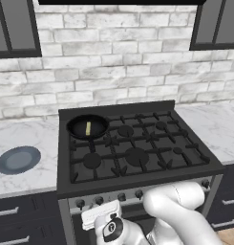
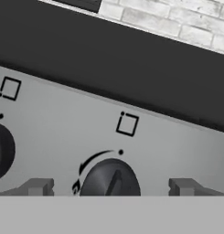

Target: Pick up the butter stick and place it in the pan. Then turn on the burner for the pan.

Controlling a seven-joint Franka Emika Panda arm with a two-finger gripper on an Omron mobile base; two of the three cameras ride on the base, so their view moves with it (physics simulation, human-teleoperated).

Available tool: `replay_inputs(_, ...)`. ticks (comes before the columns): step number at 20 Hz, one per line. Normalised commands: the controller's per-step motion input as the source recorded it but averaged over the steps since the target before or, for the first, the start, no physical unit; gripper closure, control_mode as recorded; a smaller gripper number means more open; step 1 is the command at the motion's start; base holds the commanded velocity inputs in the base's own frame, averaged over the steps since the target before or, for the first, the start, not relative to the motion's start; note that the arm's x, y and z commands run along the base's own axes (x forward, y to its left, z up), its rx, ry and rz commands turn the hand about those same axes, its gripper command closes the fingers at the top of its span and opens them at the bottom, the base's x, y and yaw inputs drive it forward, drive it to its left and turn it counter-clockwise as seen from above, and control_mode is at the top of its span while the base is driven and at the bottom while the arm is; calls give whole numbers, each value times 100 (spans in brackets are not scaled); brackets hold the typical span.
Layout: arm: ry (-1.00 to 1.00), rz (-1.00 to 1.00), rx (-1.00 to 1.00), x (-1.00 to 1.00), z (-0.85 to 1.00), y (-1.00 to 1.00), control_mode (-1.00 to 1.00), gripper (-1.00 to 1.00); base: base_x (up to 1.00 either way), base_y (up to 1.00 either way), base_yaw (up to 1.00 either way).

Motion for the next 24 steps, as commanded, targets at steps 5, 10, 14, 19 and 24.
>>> replay_inputs(5,0,0,11,22,-16,-10,-100,-100,0,0,0)
replay_inputs(10,0,1,9,23,-10,-5,-100,-100,0,0,0)
replay_inputs(14,0,1,6,21,-11,-1,-100,100,0,0,0)
replay_inputs(19,0,0,1,1,-1,0,-100,100,0,0,0)
replay_inputs(24,0,0,0,0,0,0,-100,100,0,0,0)
